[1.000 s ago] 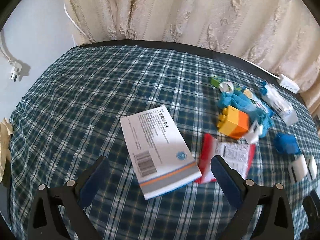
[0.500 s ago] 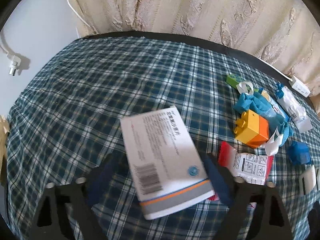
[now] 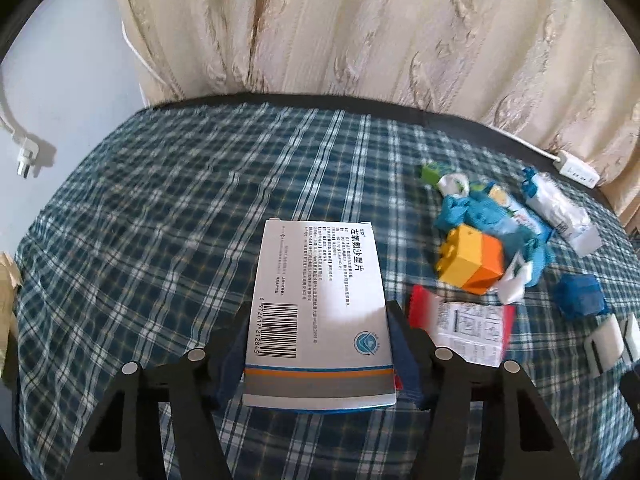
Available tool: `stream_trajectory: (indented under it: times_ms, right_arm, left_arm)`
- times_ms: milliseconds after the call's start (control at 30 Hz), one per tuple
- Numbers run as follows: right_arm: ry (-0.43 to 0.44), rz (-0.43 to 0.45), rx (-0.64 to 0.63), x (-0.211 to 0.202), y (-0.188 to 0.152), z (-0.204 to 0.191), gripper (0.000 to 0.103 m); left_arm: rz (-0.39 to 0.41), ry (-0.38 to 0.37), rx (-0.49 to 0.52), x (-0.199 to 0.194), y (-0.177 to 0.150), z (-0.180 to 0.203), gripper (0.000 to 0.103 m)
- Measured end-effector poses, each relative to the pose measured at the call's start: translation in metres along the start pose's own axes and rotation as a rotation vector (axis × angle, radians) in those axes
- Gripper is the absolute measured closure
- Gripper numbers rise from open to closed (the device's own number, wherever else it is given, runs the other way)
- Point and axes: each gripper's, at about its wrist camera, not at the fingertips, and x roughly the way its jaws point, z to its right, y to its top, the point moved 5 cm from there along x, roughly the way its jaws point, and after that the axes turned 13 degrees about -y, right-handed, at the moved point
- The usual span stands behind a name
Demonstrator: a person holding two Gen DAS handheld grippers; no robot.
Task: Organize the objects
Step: 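Close the right tool on the large white sponge while the left tool holds the box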
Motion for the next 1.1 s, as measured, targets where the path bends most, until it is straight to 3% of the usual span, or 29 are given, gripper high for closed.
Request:
stream_trajectory:
  times_ms: [633,800,1100]
  right_arm:
    - [-0.047,-0.018,-0.064,0.044,0.015,-0.008,0.001]
    - [-0.032,-0.053,-0.068,0.051,0.012,-0.01,0.016]
    - [-0.01,-0.036,-0.055,0.046,0.012,-0.009,0.031]
  left_arm:
    - [0.043,-0.068,0.025,-0.014,0.002,0.01,0.037]
    - [0.046,-0.077,0.03,-0.015,0.001,0.012,0.037]
    - [0.076,-0.092,0.053,-0.024,0.002,0.019,0.037]
